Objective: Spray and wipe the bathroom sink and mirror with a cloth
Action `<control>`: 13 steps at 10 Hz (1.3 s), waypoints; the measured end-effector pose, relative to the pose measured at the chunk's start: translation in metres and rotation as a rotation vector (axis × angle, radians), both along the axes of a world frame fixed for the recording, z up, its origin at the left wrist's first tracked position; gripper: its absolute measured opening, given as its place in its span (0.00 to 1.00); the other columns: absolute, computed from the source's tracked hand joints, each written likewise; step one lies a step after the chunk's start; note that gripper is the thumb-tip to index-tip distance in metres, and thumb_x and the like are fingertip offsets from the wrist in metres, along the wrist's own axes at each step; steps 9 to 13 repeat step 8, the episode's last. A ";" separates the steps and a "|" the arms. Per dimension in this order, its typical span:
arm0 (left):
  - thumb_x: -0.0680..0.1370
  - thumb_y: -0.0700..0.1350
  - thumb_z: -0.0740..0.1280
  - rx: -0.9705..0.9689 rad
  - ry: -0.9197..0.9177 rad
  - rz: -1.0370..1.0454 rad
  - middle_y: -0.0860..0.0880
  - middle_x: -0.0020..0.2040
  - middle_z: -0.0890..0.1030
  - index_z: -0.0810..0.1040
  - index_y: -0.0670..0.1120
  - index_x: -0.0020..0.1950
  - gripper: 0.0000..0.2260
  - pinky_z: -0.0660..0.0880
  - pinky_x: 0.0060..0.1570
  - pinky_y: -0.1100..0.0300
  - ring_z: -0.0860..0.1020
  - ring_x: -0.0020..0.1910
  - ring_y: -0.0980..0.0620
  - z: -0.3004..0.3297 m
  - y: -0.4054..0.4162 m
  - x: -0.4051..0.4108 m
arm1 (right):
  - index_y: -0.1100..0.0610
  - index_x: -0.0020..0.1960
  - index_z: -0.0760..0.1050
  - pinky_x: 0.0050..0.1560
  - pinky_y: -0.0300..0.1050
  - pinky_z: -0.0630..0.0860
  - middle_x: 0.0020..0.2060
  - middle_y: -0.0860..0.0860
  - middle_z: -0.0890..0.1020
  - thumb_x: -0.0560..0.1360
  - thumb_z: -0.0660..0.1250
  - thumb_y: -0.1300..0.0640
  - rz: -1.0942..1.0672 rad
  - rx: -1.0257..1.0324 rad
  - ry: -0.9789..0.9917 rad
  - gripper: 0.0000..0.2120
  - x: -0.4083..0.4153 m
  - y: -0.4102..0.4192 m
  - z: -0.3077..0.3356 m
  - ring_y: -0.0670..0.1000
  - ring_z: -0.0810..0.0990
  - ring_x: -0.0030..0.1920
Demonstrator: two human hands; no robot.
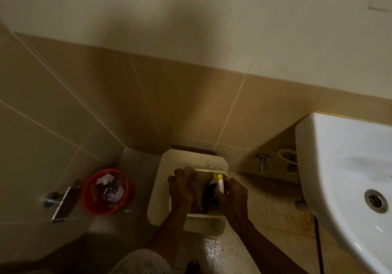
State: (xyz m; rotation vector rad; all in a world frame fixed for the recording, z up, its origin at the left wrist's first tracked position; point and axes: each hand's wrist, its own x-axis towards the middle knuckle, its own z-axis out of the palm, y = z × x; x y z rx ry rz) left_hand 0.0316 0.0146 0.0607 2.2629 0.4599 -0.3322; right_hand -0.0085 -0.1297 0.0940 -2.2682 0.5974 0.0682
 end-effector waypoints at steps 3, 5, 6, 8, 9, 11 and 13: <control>0.82 0.48 0.62 0.109 0.053 -0.290 0.46 0.70 0.74 0.72 0.51 0.72 0.18 0.72 0.64 0.53 0.74 0.68 0.43 -0.014 0.010 -0.013 | 0.56 0.67 0.79 0.52 0.49 0.78 0.58 0.54 0.84 0.76 0.73 0.47 0.085 -0.166 0.140 0.23 0.012 0.008 0.006 0.56 0.82 0.59; 0.83 0.53 0.56 0.383 -0.116 -0.397 0.44 0.81 0.59 0.58 0.48 0.81 0.27 0.69 0.69 0.47 0.62 0.78 0.41 0.028 0.020 -0.021 | 0.57 0.76 0.71 0.71 0.56 0.72 0.74 0.58 0.74 0.80 0.61 0.42 0.337 -0.293 -0.029 0.30 0.027 0.017 0.055 0.59 0.70 0.75; 0.81 0.54 0.55 0.419 -0.294 -0.385 0.40 0.80 0.63 0.62 0.45 0.80 0.28 0.73 0.66 0.42 0.67 0.76 0.38 0.062 0.026 -0.014 | 0.56 0.78 0.68 0.79 0.57 0.62 0.80 0.55 0.66 0.82 0.56 0.40 0.438 -0.369 -0.054 0.30 0.038 0.020 0.086 0.58 0.61 0.81; 0.83 0.53 0.50 0.469 -0.600 -0.253 0.42 0.81 0.60 0.58 0.47 0.82 0.27 0.64 0.73 0.41 0.60 0.79 0.40 0.185 0.045 0.032 | 0.59 0.74 0.72 0.76 0.64 0.66 0.76 0.59 0.73 0.82 0.54 0.39 0.483 -0.415 -0.402 0.31 0.072 0.032 0.188 0.62 0.66 0.79; 0.83 0.53 0.50 0.469 -0.600 -0.253 0.42 0.81 0.60 0.58 0.47 0.82 0.27 0.64 0.73 0.41 0.60 0.79 0.40 0.185 0.045 0.032 | 0.59 0.74 0.72 0.76 0.64 0.66 0.76 0.59 0.73 0.82 0.54 0.39 0.483 -0.415 -0.402 0.31 0.072 0.032 0.188 0.62 0.66 0.79; 0.83 0.53 0.50 0.469 -0.600 -0.253 0.42 0.81 0.60 0.58 0.47 0.82 0.27 0.64 0.73 0.41 0.60 0.79 0.40 0.185 0.045 0.032 | 0.59 0.74 0.72 0.76 0.64 0.66 0.76 0.59 0.73 0.82 0.54 0.39 0.483 -0.415 -0.402 0.31 0.072 0.032 0.188 0.62 0.66 0.79; 0.83 0.53 0.50 0.469 -0.600 -0.253 0.42 0.81 0.60 0.58 0.47 0.82 0.27 0.64 0.73 0.41 0.60 0.79 0.40 0.185 0.045 0.032 | 0.59 0.74 0.72 0.76 0.64 0.66 0.76 0.59 0.73 0.82 0.54 0.39 0.483 -0.415 -0.402 0.31 0.072 0.032 0.188 0.62 0.66 0.79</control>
